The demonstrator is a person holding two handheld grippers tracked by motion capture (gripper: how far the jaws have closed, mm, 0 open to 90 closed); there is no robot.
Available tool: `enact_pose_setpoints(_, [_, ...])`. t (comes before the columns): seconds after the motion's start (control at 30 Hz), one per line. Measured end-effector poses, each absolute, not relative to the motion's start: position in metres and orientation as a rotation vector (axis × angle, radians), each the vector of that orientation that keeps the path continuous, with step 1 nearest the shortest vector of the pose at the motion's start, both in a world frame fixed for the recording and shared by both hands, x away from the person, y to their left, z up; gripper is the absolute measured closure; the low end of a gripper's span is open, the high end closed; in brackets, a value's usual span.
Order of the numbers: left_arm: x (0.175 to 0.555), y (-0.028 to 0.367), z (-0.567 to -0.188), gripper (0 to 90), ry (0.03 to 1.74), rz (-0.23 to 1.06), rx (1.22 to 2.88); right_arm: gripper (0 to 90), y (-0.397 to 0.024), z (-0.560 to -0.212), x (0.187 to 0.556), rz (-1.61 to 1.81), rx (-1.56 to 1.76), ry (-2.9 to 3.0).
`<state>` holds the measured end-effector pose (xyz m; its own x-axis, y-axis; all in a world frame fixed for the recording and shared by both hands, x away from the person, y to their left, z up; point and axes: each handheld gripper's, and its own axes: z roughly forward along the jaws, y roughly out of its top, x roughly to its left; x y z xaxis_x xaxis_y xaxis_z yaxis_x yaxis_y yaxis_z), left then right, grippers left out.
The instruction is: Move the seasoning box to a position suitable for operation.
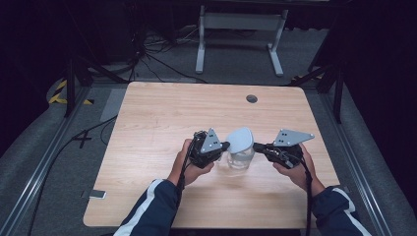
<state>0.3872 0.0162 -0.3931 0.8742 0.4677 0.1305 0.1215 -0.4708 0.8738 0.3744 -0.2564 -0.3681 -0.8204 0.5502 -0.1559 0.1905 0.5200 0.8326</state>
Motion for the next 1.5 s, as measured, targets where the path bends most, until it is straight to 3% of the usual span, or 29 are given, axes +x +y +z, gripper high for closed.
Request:
enact_pose_setpoints(0.27, [0.382,0.025,-0.393,86.5,0.439,0.477,2.064,89.4,-0.250,-0.360,0.370,1.233,0.585,2.355])
enact_pose_setpoints(0.63, [0.365,0.081,-0.411,81.9,0.504,0.511,2.161,89.4,-0.234,-0.347,0.370,1.262,0.530,2.355])
enact_pose_setpoints(1.03, [0.360,0.131,-0.433,69.4,0.595,0.487,2.186,89.3,-0.212,-0.341,0.369,1.282,0.481,2.365])
enact_pose_setpoints(1.37, [0.357,0.142,-0.435,62.6,0.647,0.503,2.183,89.1,-0.212,-0.342,0.369,1.269,0.479,2.365])
enact_pose_setpoints(1.5, [0.356,0.148,-0.437,52.6,0.691,0.497,2.171,88.2,-0.219,-0.341,0.368,1.242,0.470,2.366])
